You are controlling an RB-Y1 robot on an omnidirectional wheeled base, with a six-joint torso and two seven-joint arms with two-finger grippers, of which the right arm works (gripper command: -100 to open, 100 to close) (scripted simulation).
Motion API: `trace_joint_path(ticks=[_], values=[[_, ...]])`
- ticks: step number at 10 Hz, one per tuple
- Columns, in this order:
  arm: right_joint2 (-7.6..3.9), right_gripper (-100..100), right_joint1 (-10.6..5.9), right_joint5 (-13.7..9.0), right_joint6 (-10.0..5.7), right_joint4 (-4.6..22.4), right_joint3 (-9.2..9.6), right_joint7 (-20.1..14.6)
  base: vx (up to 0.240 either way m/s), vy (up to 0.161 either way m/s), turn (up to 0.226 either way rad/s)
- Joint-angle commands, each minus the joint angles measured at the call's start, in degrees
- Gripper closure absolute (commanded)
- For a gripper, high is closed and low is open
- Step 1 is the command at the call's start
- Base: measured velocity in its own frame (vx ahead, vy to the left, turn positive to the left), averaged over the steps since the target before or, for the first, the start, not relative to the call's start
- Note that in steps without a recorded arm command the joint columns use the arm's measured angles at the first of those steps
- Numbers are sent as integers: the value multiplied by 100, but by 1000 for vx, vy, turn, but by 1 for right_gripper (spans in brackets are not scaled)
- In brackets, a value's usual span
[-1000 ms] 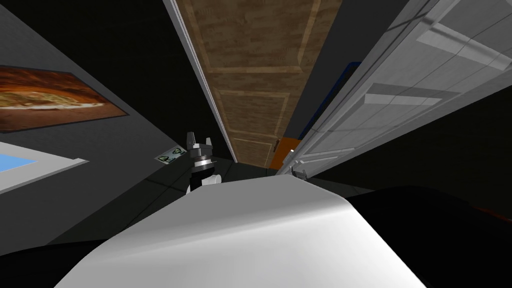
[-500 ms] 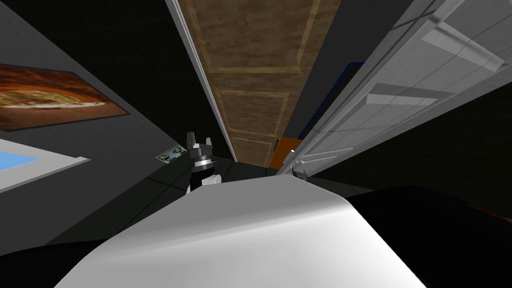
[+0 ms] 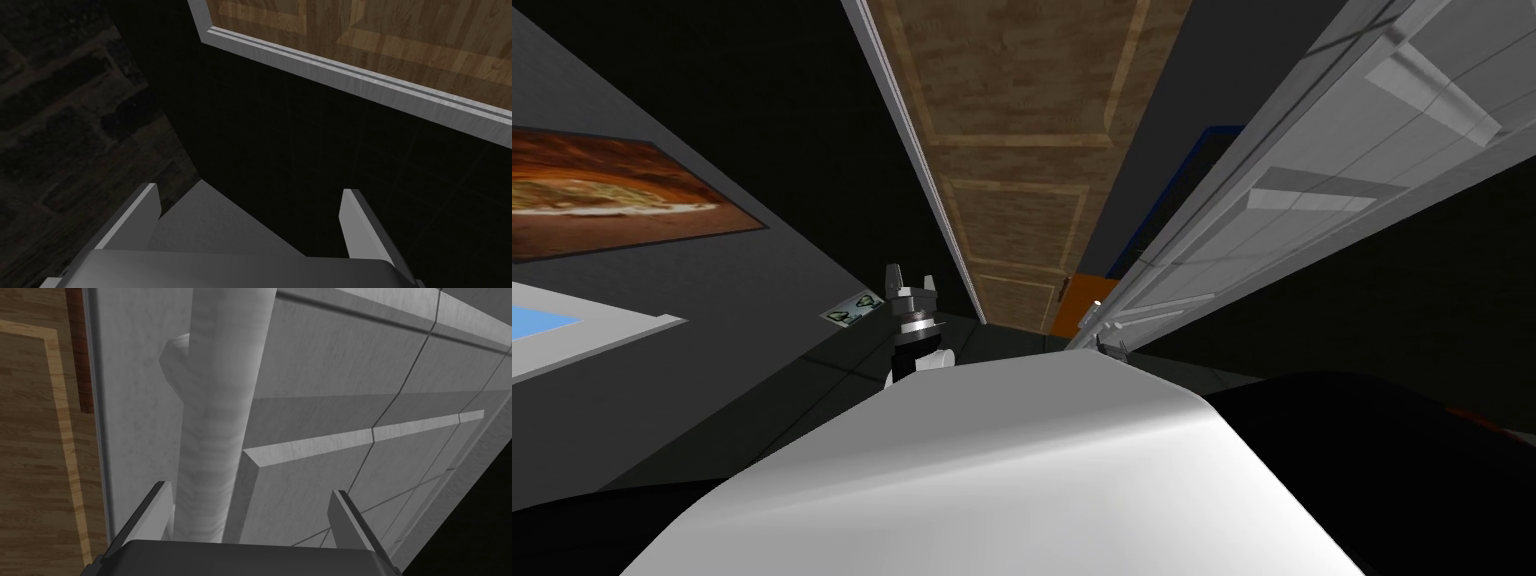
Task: Pull the door open
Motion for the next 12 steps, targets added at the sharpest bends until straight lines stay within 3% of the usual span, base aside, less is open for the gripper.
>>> trace_joint_path(ticks=[1, 3, 4, 5, 7, 8, 12], values=[[-98, 100, 95, -86, 190, 20, -171, 75, -14, 4, -7], [-98, 100, 95, -86, 190, 20, -171, 75, 3, -5, -6], [-98, 100, 95, -86, 190, -200, -171, 75, 2, -1, -15], [-98, 100, 95, -86, 190, -67, -171, 75, 7, -4, 24], [-98, 100, 95, -86, 190, -228, -171, 75, -2, 13, -4], [-19, 100, 157, -54, 201, -466, 42, 88, -127, -16, 212], [-71, 100, 168, -109, 108, -555, 217, 86, -159, -76, 220]])
